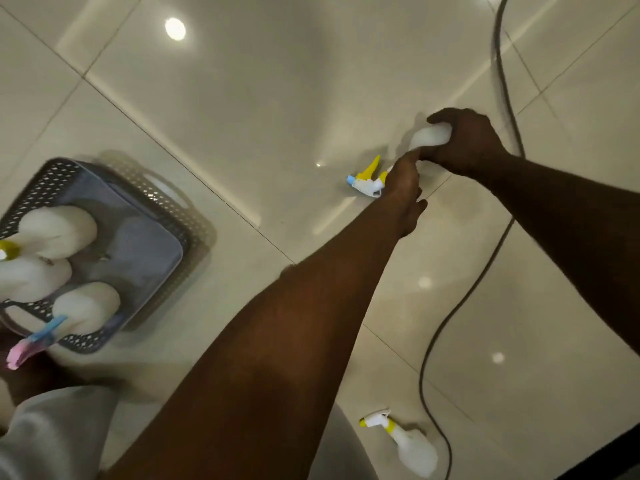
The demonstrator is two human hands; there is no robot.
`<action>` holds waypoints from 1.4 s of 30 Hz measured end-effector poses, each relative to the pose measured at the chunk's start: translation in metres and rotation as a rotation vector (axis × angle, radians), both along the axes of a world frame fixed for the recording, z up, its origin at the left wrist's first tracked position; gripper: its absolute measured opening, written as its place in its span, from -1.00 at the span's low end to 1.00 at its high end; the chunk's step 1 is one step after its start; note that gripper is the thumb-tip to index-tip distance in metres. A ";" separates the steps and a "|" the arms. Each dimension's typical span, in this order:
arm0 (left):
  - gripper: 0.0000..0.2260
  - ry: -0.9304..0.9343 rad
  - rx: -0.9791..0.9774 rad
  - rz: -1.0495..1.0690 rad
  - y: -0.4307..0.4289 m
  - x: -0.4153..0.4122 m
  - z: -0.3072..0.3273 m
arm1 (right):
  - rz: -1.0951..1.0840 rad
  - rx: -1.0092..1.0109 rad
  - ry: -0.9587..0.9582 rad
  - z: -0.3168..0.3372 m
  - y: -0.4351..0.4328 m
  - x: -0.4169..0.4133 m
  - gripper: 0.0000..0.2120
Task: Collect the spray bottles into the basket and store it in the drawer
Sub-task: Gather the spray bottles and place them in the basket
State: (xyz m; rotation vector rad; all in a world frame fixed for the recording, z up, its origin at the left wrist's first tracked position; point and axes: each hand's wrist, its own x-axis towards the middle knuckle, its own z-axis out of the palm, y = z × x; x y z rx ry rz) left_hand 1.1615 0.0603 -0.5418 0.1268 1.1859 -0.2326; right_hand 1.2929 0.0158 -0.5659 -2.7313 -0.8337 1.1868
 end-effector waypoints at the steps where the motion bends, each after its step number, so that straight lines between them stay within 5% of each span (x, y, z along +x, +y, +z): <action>1: -0.47 0.008 0.003 0.013 0.001 -0.005 0.006 | -0.046 0.021 -0.004 0.003 0.000 -0.005 -0.32; 10: -0.76 0.188 0.040 0.315 0.045 -0.108 0.061 | -0.434 0.310 0.213 0.051 0.037 -0.113 -0.42; 18: -0.65 0.233 0.193 0.550 0.108 -0.275 0.087 | -0.637 0.383 0.732 0.071 0.105 -0.259 -0.52; 25: -0.60 0.280 0.292 0.757 0.136 -0.395 0.073 | -0.457 0.217 0.969 0.051 0.166 -0.360 -0.28; 32: -0.83 0.511 0.379 0.994 0.136 -0.432 0.051 | -0.212 0.159 0.923 0.031 0.205 -0.431 -0.48; 42: -0.72 0.657 0.543 0.930 0.134 -0.449 -0.003 | -0.109 0.051 0.890 -0.005 0.231 -0.482 -0.50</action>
